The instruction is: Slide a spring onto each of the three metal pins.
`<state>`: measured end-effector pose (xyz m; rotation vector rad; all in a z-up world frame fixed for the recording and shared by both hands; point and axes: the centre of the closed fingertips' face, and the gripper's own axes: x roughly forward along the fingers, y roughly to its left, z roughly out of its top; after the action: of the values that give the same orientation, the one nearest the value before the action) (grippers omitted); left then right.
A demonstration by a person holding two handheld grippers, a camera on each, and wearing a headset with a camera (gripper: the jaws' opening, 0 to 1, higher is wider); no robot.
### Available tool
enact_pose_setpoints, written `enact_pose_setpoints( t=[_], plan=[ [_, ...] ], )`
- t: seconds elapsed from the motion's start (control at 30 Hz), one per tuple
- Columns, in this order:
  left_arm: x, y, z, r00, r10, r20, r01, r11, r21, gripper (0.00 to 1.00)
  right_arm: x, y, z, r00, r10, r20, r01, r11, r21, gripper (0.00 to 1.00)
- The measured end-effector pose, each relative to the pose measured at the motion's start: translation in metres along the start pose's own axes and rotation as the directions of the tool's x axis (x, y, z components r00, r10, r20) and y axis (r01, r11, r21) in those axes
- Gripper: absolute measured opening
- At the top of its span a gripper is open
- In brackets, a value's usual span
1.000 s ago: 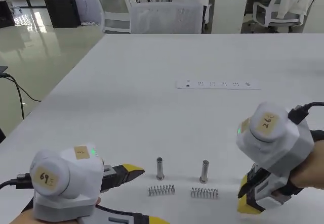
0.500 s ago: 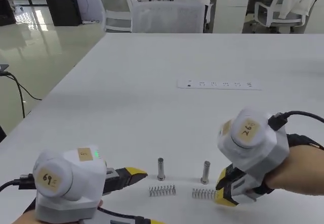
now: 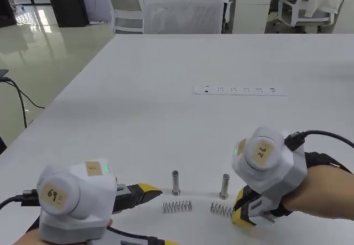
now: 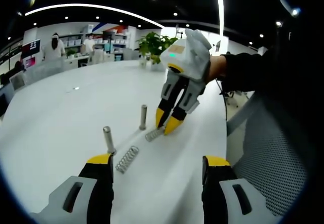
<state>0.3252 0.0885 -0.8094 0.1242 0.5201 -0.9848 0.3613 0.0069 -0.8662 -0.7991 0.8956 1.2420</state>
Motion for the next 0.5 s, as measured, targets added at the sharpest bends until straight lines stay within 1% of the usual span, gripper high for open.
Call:
enact_pose_setpoints(
  t=[0.1, 0.13, 0.23, 0.4, 0.5],
  plan=[
    [0.001, -0.001, 0.000, 1.0000, -0.005, -0.005, 0.005, 1.000, 0.003, 0.66, -0.001, 0.002, -0.001, 0.9999, 0.014, -0.008, -0.014, 1.000, 0.006, 0.08],
    [0.001, -0.002, 0.000, 1.0000, -0.008, -0.006, 0.008, 1.000, 0.004, 0.66, -0.002, 0.005, -0.002, 0.9996, 0.024, -0.017, -0.024, 1.000, 0.001, 0.08],
    [0.002, -0.004, -0.001, 0.9998, -0.019, -0.009, 0.019, 1.000, 0.003, 0.64, -0.005, 0.009, -0.002, 0.9991, 0.036, -0.022, -0.036, 0.999, -0.009, 0.08],
    [0.003, -0.009, -0.002, 0.9991, -0.040, -0.016, 0.040, 0.999, 0.012, 0.58, -0.014, 0.015, 0.005, 0.9985, 0.055, -0.001, -0.055, 0.998, -0.015, 0.08],
    [0.004, -0.012, -0.001, 0.9987, -0.048, -0.014, 0.048, 0.999, 0.022, 0.55, -0.020, 0.017, 0.011, 0.9984, 0.056, 0.014, -0.055, 0.998, -0.025, 0.08]
  ],
)
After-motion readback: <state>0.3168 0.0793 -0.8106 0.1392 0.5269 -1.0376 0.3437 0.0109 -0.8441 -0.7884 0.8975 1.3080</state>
